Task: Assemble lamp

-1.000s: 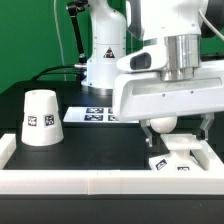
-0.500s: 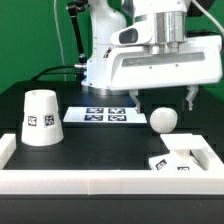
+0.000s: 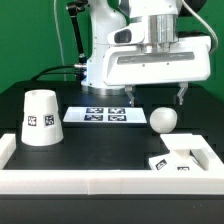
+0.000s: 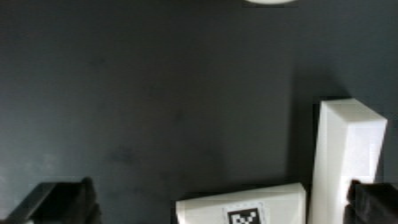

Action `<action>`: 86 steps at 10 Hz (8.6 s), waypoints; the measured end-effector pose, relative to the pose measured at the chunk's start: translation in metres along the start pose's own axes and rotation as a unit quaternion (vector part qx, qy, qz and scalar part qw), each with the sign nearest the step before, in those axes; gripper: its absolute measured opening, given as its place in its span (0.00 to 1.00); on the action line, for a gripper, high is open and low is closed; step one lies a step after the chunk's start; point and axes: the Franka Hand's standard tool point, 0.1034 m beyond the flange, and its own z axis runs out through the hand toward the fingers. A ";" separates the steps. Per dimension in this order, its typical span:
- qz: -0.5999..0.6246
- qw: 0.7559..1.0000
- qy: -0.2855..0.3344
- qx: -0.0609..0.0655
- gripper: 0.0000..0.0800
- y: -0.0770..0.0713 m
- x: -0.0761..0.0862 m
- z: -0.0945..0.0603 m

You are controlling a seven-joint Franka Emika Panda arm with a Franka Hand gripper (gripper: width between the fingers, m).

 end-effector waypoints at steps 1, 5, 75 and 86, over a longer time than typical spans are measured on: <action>0.002 1.000 0.000 0.000 0.87 0.000 0.000 0.000; 0.194 0.981 -0.015 0.006 0.87 0.000 -0.014 0.003; -0.081 0.996 -0.028 0.033 0.72 0.033 0.062 -0.031; -0.215 0.969 0.120 -0.021 0.72 0.024 0.102 -0.047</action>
Offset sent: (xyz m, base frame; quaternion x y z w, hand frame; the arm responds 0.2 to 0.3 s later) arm -0.0209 -0.0130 -0.0014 -0.0117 -0.0258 0.3083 0.9509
